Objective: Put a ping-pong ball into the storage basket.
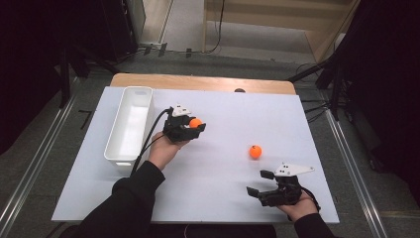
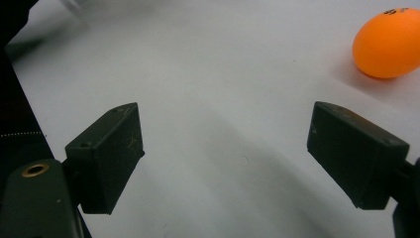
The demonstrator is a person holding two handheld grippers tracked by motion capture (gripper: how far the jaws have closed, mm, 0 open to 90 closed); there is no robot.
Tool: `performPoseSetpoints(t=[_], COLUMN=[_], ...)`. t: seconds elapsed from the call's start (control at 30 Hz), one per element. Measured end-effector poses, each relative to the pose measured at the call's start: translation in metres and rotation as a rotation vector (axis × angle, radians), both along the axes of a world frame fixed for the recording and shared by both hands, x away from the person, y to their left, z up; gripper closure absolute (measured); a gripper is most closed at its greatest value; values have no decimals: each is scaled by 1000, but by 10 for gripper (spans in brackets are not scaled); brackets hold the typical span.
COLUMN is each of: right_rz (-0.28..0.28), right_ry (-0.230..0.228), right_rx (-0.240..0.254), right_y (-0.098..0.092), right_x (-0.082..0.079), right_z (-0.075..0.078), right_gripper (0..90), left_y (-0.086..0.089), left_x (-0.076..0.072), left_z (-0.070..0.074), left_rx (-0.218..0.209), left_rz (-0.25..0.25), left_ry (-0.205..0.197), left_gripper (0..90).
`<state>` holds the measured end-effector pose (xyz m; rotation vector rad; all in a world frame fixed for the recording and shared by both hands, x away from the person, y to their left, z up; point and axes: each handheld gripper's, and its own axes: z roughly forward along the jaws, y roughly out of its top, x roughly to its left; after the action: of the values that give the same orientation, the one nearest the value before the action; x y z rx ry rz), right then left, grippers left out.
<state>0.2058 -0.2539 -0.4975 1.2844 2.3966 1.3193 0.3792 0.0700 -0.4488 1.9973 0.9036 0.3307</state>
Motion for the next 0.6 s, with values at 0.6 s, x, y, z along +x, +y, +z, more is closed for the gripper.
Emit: performPoseSetpoints(t=[0.6], right_rz=[-1], right_ry=[-6], right_rx=[-2], right_y=[-1], right_x=[0], right_z=[0], right_gripper=[126], left_y=[7], left_x=[-3], left_z=[25], left_rx=[0], left_rz=[-3], left_ry=[21], left_gripper=[501])
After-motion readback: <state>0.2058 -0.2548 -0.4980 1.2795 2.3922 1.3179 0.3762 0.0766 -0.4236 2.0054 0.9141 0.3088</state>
